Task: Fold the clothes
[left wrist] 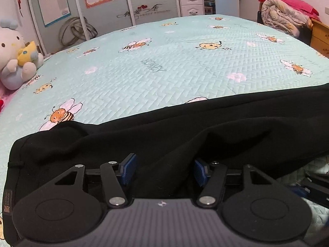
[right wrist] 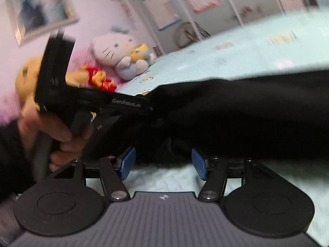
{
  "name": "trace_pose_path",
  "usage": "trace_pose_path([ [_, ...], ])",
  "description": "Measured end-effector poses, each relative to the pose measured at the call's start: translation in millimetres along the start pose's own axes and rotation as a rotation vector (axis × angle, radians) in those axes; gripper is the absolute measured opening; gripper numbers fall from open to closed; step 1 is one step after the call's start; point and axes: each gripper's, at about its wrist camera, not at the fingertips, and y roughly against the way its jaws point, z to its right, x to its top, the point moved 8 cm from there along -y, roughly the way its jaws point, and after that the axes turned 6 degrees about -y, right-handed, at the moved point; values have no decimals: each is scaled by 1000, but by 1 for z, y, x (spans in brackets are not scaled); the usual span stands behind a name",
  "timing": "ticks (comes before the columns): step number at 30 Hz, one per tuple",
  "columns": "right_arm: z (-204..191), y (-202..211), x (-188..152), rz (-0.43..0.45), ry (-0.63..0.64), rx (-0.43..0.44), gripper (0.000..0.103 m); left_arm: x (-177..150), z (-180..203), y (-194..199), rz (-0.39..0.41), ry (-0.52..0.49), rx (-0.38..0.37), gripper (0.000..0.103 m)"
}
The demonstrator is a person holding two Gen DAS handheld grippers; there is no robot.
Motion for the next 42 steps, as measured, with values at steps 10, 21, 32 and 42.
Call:
trace_pose_path([
  [10, 16, -53, 21, -31, -80, 118, 60, 3, 0, 13, 42, 25, -64, 62],
  [21, -19, 31, -1, -92, -42, 279, 1, -11, 8, 103, 191, 82, -159, 73],
  [32, -12, 40, -14, -22, 27, 139, 63, -60, -17, 109, 111, 273, -65, 71],
  [42, -65, 49, -45, -137, 217, 229, 3, -68, -10, 128, 164, 239, -88, 73],
])
